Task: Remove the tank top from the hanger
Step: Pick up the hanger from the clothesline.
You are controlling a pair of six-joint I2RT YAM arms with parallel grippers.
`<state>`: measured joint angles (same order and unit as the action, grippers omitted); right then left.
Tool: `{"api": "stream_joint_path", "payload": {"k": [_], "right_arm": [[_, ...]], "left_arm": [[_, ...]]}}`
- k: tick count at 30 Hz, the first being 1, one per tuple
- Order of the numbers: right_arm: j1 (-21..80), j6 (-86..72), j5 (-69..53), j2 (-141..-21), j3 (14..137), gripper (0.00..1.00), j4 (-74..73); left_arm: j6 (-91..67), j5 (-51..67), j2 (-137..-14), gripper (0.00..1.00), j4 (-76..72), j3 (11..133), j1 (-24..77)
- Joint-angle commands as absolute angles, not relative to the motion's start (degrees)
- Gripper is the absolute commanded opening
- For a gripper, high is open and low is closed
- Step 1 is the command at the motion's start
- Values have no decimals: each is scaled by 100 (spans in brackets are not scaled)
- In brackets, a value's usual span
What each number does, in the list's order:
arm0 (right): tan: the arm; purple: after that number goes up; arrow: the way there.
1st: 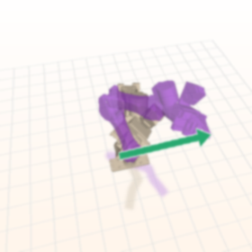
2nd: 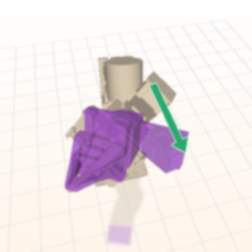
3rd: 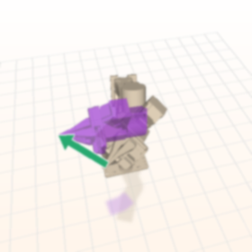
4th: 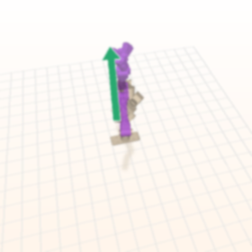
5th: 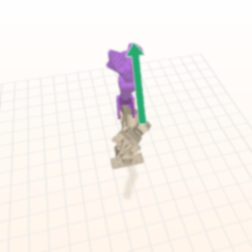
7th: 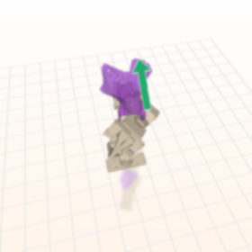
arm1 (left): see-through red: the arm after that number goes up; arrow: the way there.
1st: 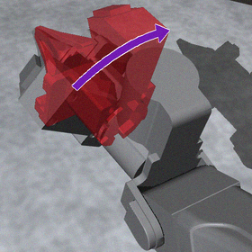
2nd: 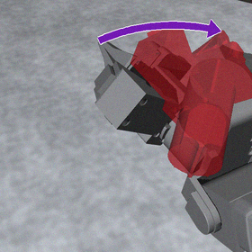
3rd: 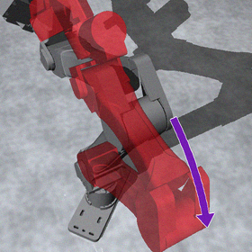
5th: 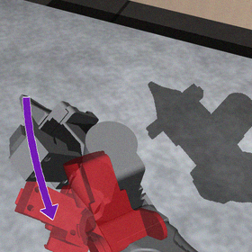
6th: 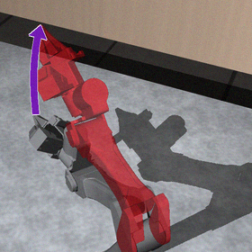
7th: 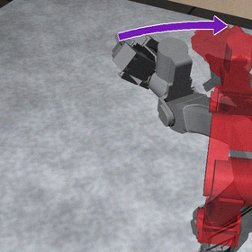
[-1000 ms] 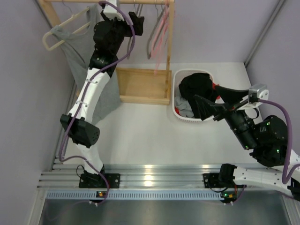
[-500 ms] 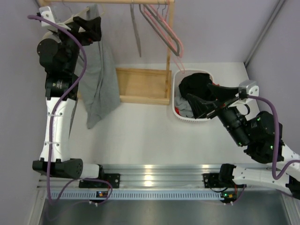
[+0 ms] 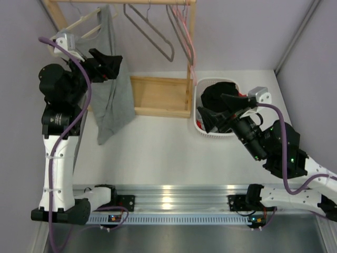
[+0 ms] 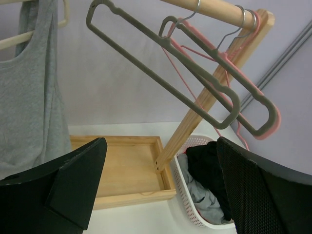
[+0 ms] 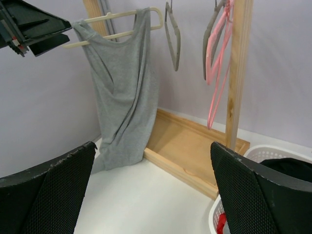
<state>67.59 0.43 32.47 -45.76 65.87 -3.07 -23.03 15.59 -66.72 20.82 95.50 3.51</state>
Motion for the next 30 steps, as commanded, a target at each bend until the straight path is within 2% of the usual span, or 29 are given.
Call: {"api": "stream_joint_path", "payload": {"k": [1,5,8,15,22,25,30], "right_arm": [[6706,35,3067,-4693,6926,99,-369],[6715,-132,2997,-4816,6996,99,-369],[6715,-123,2997,-4895,7022,99,-360],[6715,-132,2875,-5010,7049,99,-220],[6706,-114,2804,-5001,7128,99,-220],[6706,-123,2812,-4948,7119,99,-211],[6706,-88,2856,-4861,7066,99,-220]], "left_arm": [[-2330,1756,-6346,98,2065,9396,325],[-2101,2337,-6031,98,1978,9194,334],[-2233,2303,-5732,98,1969,9141,334],[-2381,1416,-5177,98,1925,8860,334],[-3812,-604,-5045,98,1934,8351,334],[-3764,-467,-5194,98,1759,8227,334],[-4000,-1258,-5168,98,1705,8068,334]]}}
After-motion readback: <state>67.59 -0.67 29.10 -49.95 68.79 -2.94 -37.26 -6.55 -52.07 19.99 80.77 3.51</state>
